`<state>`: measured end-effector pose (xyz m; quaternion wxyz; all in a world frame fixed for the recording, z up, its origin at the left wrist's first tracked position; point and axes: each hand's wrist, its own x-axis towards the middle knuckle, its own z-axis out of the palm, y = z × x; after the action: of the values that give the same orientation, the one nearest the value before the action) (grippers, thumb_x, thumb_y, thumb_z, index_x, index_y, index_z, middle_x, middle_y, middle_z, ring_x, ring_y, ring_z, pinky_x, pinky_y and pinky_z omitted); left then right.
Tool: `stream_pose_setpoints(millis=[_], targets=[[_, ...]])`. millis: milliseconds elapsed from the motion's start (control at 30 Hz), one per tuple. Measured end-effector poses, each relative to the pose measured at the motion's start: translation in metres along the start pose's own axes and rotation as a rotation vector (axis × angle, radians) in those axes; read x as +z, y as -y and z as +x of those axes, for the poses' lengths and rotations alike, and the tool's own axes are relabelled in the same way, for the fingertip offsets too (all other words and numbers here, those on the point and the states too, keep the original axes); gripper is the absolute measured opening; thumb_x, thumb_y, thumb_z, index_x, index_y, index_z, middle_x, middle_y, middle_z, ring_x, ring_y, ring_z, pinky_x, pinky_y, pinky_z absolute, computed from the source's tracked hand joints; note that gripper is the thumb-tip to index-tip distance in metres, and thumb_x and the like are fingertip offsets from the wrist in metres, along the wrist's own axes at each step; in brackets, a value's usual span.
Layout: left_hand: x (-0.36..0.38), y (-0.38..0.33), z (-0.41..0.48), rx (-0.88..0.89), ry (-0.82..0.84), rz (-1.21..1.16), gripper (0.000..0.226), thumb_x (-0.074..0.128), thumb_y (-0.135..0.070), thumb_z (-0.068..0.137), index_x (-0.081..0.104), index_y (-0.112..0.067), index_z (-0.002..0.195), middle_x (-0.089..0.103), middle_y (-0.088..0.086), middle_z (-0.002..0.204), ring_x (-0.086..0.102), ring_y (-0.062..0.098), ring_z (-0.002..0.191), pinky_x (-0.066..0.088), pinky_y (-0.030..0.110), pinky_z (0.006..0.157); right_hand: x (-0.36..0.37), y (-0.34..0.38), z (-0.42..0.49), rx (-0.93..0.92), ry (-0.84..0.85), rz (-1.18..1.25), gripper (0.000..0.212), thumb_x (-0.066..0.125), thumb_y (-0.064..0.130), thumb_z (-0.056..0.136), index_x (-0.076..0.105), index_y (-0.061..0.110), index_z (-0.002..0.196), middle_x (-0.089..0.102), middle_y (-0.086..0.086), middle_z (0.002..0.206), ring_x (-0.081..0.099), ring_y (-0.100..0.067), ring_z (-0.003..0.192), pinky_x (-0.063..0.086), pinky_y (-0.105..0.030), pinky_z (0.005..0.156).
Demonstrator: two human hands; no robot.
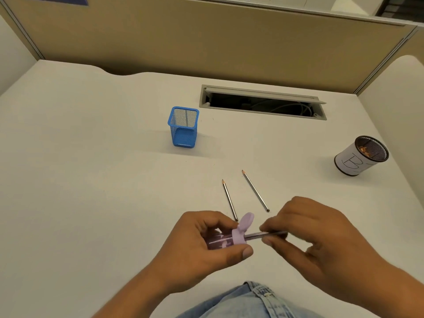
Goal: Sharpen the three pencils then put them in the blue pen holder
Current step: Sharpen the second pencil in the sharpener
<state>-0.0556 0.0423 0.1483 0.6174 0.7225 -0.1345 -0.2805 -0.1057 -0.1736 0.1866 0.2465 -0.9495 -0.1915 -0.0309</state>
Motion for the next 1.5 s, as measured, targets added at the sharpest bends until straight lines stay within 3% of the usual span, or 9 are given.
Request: stream_pose_setpoints(millis=[100,300,433,567,767,900,1200,1400,1500], targets=[[-0.002,-0.004,-0.004,-0.050,0.109,-0.058,0.021,0.085,-0.034,0.061,0.076,-0.020,0.074,0.073,0.012,0.077,0.054,0.010,0.052,0.045,0.018,0.046,0.001,0.000,-0.006,-0.163,0.032,-0.229,0.028,0.051,0.033,0.098,0.073,0.017,0.090,0.055,0.002,0.068,0.044,-0.020,0.060,0.035,-0.030,0.048],[0.006,-0.002,-0.020,0.059,0.102,0.035,0.017,0.088,-0.026,0.065,0.073,-0.024,0.072,0.063,-0.009,0.062,0.054,0.005,0.055,0.044,0.018,0.057,0.009,0.011,-0.019,-0.169,0.027,-0.283,0.048,0.036,0.034,0.101,0.061,0.018,0.064,0.045,0.002,0.055,0.036,-0.020,0.050,0.028,-0.027,0.040],[0.011,0.006,-0.019,0.348,-0.028,0.241,0.019,0.085,-0.032,0.068,0.071,-0.028,0.081,0.061,-0.014,0.067,0.054,0.000,0.057,0.040,0.010,0.055,0.011,0.015,-0.015,0.275,0.192,0.115,0.043,0.032,0.058,0.096,0.052,0.031,0.068,0.050,0.007,0.059,0.041,-0.009,0.054,0.034,-0.024,0.048],[0.012,0.007,-0.014,0.448,-0.045,0.474,0.023,0.082,-0.035,0.073,0.067,-0.027,0.089,0.058,-0.020,0.073,0.047,-0.009,0.059,0.033,0.002,0.058,0.011,0.009,-0.009,0.603,0.331,0.480,0.038,0.050,0.044,0.096,0.057,0.029,0.062,0.042,0.006,0.052,0.036,-0.005,0.049,0.031,-0.021,0.053],[0.012,-0.009,-0.010,-0.012,0.101,0.043,0.016,0.087,-0.027,0.068,0.071,-0.024,0.072,0.065,-0.011,0.063,0.056,0.004,0.056,0.045,0.018,0.057,0.001,0.015,-0.011,0.149,0.198,0.122,0.014,0.040,0.056,0.094,0.053,0.054,0.100,0.054,0.033,0.080,0.049,0.004,0.064,0.034,-0.008,0.055],[0.011,-0.017,-0.010,-0.154,0.226,-0.228,0.015,0.084,-0.015,0.067,0.070,-0.019,0.064,0.062,0.009,0.069,0.048,-0.001,0.043,0.038,0.007,0.046,-0.008,0.010,-0.012,-0.135,0.126,-0.199,0.021,0.051,0.042,0.096,0.063,0.026,0.101,0.056,0.012,0.075,0.047,-0.013,0.063,0.033,-0.023,0.050],[0.018,-0.015,-0.016,0.090,0.152,-0.052,0.018,0.086,-0.030,0.062,0.069,-0.029,0.069,0.065,-0.010,0.065,0.057,0.009,0.060,0.048,0.022,0.062,-0.001,0.013,-0.017,-0.239,-0.041,-0.324,0.030,0.055,0.025,0.094,0.068,0.015,0.068,0.041,-0.003,0.055,0.022,-0.020,0.058,0.027,-0.030,0.040],[0.016,-0.002,-0.005,0.692,0.020,0.531,0.019,0.074,-0.035,0.083,0.068,-0.020,0.094,0.066,-0.004,0.077,0.058,0.011,0.063,0.048,0.022,0.050,0.000,0.021,-0.014,0.524,0.225,0.436,0.031,0.060,0.042,0.091,0.062,0.022,0.068,0.054,0.004,0.054,0.044,-0.006,0.049,0.032,-0.017,0.048],[0.015,0.004,-0.003,0.835,0.044,0.763,0.019,0.063,-0.038,0.091,0.062,-0.021,0.099,0.069,0.001,0.080,0.061,0.019,0.063,0.049,0.028,0.044,-0.001,0.017,-0.008,0.873,0.424,0.955,0.022,0.068,0.030,0.080,0.066,0.017,0.063,0.031,0.003,0.043,0.023,-0.012,0.039,0.020,-0.020,0.041]])
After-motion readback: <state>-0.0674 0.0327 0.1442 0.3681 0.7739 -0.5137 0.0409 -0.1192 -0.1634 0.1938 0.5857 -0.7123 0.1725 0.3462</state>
